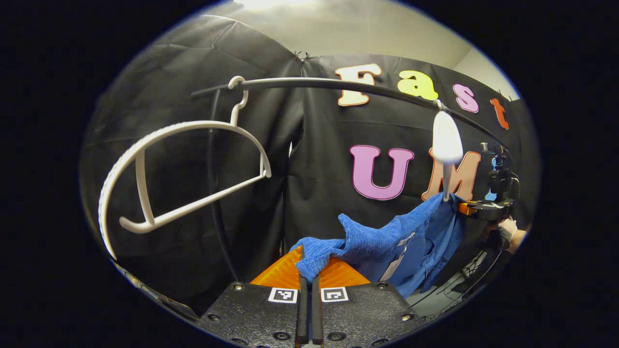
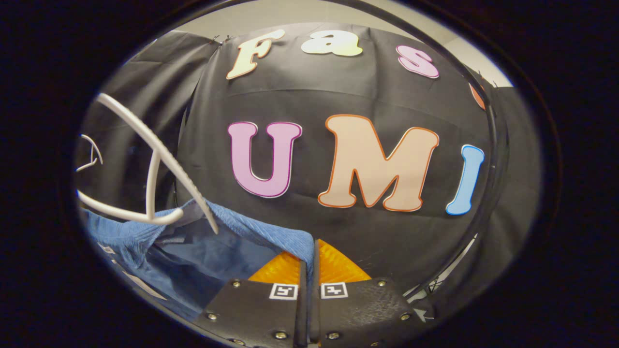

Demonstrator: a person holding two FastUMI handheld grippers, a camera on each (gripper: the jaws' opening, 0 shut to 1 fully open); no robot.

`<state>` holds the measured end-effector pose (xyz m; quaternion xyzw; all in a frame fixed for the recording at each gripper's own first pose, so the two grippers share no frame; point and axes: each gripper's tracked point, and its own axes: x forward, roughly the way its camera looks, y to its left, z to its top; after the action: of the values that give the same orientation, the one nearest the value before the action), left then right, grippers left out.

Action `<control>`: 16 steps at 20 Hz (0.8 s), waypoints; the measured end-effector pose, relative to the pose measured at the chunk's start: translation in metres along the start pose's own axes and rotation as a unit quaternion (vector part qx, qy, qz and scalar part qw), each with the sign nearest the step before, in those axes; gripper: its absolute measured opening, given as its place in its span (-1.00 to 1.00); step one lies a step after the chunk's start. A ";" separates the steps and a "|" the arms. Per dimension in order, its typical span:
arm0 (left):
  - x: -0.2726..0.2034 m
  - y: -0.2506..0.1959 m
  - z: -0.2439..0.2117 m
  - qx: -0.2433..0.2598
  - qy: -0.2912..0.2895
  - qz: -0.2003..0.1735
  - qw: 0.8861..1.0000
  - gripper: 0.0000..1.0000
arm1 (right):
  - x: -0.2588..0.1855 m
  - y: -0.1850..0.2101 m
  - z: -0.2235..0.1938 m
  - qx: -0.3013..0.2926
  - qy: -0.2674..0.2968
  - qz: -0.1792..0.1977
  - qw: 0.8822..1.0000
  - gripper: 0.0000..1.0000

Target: Grasp the clothes on the hanger with both hands and then place them into the laundry hamper below.

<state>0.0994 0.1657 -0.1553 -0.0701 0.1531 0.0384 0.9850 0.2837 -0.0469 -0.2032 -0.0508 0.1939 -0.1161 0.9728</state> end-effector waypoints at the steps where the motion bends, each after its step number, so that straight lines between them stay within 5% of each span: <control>1: 0.000 0.000 -0.006 0.000 0.006 0.001 1.000 -0.93 | -0.002 0.001 -0.006 -0.003 0.005 0.001 1.000 -0.94; 10: -0.015 -0.010 -0.049 0.020 0.048 0.003 0.999 -0.96 | -0.034 0.023 -0.066 -0.012 0.056 0.033 0.998 -0.93; 16: -0.023 -0.056 -0.059 0.053 0.051 -0.041 0.996 -0.93 | -0.074 0.048 -0.071 -0.012 0.058 0.075 0.995 -0.94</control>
<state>0.0657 0.1008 -0.1966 -0.0261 0.2021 -0.0137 0.9789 0.1995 0.0135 -0.2481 -0.0412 0.2547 -0.0428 0.9652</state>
